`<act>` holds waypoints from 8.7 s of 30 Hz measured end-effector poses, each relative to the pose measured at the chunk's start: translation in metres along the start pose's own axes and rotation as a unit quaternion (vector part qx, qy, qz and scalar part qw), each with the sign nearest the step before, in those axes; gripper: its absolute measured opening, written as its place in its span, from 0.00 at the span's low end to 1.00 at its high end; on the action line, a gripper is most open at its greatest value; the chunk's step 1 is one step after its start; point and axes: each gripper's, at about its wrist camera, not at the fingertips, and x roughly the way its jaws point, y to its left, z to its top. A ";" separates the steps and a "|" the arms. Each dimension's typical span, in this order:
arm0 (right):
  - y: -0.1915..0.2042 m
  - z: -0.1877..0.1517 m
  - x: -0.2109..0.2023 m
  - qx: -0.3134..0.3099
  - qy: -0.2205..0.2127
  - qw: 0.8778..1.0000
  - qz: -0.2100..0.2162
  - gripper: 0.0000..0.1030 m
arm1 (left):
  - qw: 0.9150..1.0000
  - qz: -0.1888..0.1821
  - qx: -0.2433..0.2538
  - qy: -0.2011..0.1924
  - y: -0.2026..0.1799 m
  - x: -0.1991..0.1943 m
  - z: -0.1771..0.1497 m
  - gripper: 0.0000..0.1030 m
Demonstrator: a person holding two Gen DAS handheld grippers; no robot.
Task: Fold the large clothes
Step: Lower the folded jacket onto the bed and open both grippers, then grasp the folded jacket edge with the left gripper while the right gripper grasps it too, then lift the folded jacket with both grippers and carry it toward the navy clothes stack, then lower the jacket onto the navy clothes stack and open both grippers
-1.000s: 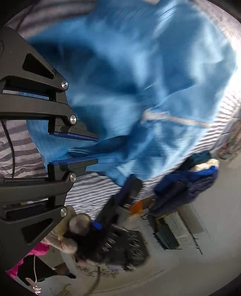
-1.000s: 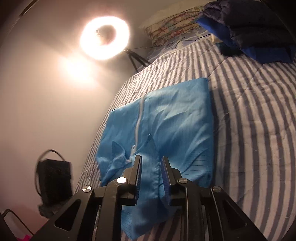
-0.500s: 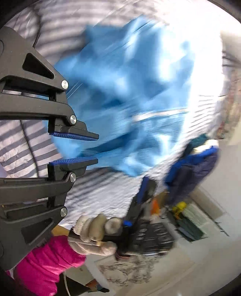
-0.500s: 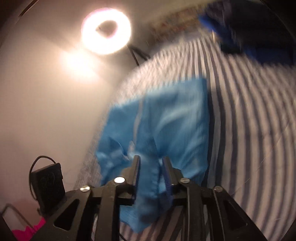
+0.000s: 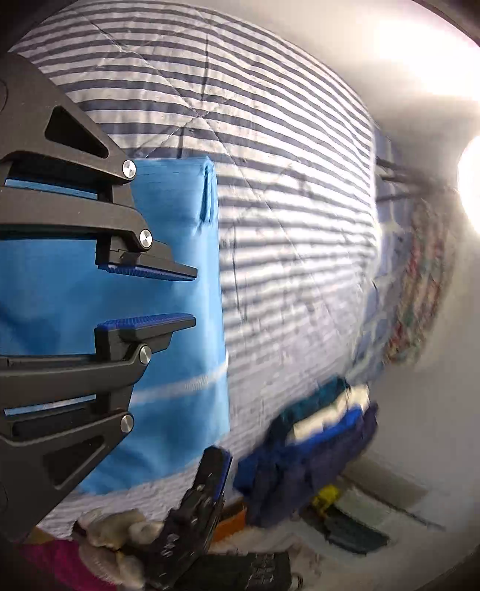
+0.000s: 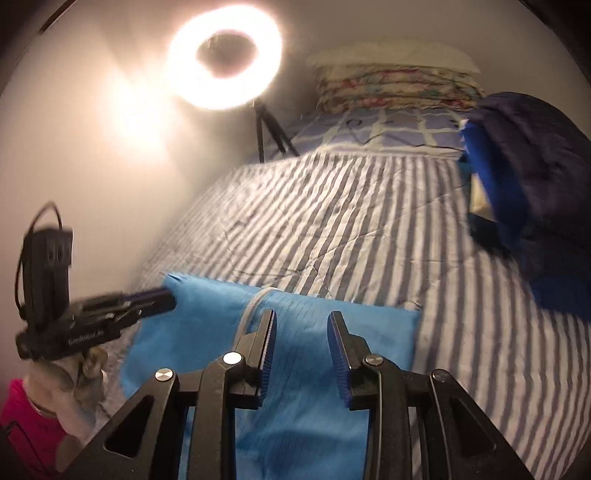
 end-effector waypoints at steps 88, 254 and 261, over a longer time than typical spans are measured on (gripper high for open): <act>-0.095 -0.119 -0.058 0.204 0.002 0.971 0.122 0.74 | 0.953 -0.163 -0.249 0.051 0.145 -0.052 -0.096 0.66; -0.112 0.084 -0.357 0.068 -0.208 0.952 -0.214 0.48 | 0.972 -0.081 0.108 -0.190 -0.253 -0.234 0.133 0.18; -0.016 0.034 -0.446 0.049 -0.230 0.948 -0.213 0.48 | 0.960 -0.088 0.130 -0.233 -0.254 -0.382 0.070 0.19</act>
